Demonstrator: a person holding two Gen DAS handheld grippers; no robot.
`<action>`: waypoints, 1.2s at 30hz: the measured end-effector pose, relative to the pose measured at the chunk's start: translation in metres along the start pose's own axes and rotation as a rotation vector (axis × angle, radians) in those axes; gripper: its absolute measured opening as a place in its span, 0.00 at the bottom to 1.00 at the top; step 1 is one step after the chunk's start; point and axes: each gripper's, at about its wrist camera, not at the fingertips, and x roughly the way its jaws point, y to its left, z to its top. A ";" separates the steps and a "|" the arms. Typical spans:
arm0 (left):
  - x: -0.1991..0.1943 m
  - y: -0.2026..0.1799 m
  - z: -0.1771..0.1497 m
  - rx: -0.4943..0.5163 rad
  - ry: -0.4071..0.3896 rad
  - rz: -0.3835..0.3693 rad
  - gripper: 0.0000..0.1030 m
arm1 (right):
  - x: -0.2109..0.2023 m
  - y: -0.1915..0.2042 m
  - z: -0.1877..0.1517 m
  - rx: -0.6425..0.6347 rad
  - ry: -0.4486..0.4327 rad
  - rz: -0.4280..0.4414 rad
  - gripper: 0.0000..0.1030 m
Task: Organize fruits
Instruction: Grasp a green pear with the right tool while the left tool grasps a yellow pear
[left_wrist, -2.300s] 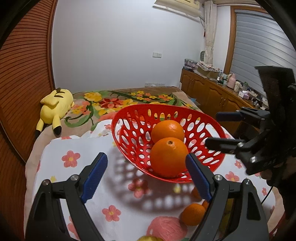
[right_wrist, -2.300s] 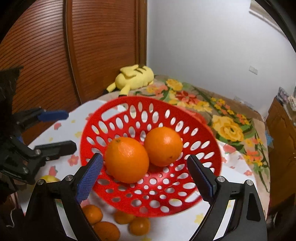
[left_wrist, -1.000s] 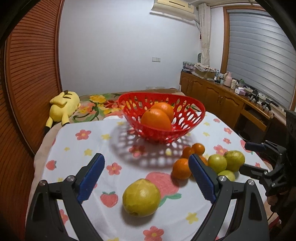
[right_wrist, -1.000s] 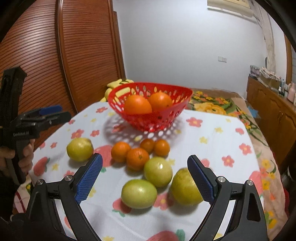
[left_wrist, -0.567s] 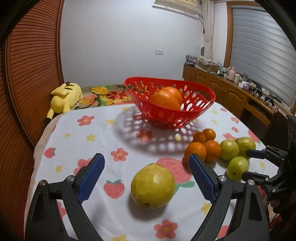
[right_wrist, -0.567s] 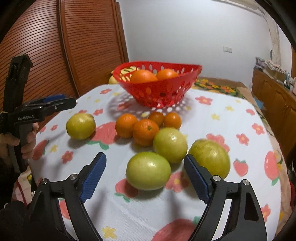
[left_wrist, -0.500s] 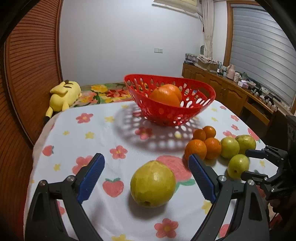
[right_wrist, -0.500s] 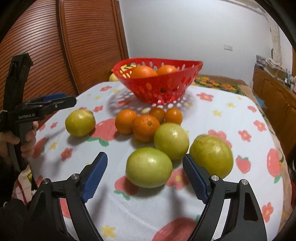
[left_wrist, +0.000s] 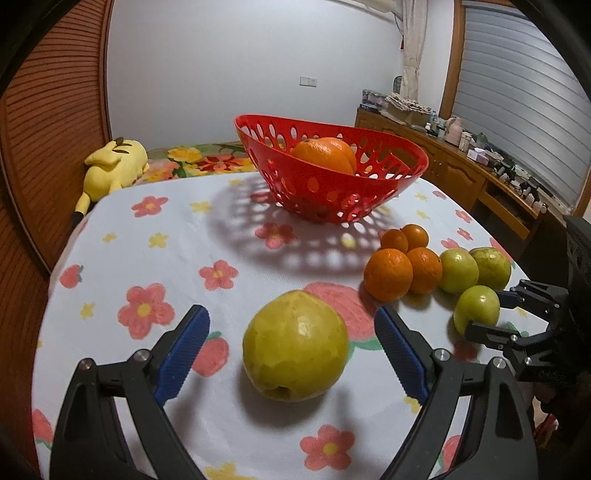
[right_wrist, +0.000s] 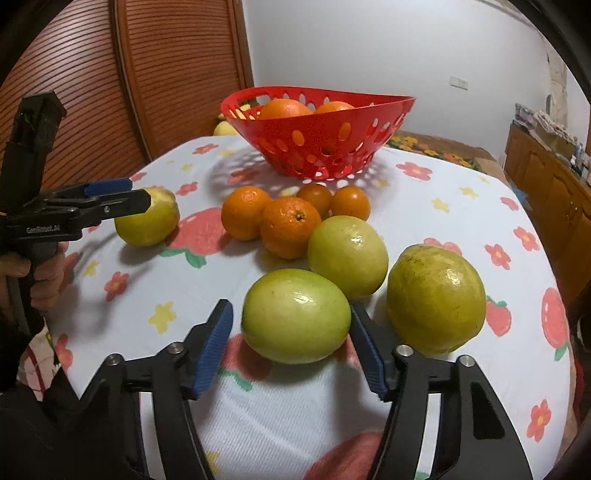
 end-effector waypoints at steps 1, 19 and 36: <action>0.001 0.000 -0.001 -0.001 0.003 -0.004 0.87 | 0.000 0.000 0.000 0.000 0.001 0.003 0.58; 0.015 -0.002 -0.014 -0.003 0.038 -0.013 0.83 | 0.006 0.009 0.001 -0.024 -0.013 0.054 0.58; 0.016 0.000 -0.019 -0.023 0.041 -0.016 0.60 | 0.009 0.012 -0.001 -0.025 0.001 0.062 0.58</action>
